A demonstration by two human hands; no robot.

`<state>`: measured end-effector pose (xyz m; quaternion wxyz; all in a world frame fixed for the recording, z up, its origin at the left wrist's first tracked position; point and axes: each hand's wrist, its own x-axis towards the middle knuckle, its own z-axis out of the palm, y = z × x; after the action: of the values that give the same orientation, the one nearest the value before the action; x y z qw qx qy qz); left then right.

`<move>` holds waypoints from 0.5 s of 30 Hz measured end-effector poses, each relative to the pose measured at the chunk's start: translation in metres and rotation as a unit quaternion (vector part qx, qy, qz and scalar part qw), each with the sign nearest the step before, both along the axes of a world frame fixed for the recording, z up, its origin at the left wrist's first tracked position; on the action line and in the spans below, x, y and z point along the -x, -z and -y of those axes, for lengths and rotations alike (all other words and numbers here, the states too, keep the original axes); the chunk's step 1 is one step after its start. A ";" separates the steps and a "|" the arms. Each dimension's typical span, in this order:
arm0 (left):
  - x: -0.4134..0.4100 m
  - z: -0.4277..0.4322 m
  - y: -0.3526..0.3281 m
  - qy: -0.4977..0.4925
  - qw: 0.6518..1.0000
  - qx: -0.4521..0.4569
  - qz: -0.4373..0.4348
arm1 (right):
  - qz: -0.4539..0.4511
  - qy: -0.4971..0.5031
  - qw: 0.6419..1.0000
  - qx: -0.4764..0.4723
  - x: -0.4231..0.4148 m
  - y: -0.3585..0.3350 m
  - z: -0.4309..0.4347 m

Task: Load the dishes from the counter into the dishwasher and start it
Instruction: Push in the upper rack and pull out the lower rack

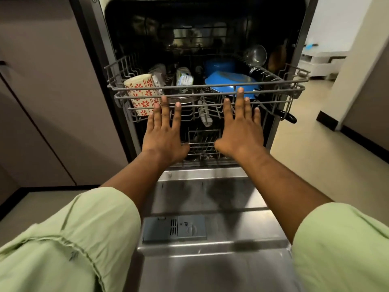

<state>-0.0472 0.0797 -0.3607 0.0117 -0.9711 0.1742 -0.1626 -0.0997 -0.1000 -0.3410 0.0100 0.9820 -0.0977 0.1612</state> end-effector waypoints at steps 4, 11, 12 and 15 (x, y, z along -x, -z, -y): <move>-0.028 0.003 -0.005 0.027 0.999 -0.012 -0.015 | -0.019 0.041 0.999 0.012 -0.030 -0.007 -0.001; -0.081 0.002 -0.018 0.030 0.998 -0.012 -0.049 | -0.037 0.057 0.998 0.016 -0.081 -0.016 -0.008; -0.089 0.002 -0.019 0.030 0.998 -0.015 -0.051 | -0.035 0.062 0.997 0.020 -0.089 -0.016 -0.008; -0.103 0.007 -0.025 0.034 0.997 -0.019 -0.068 | -0.036 0.069 0.996 0.053 -0.109 -0.022 0.001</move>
<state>0.0562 0.0728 -0.3358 0.0123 -0.9730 0.2106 -0.0933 0.0090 -0.1008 -0.3187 0.0766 0.9762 -0.1558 0.1302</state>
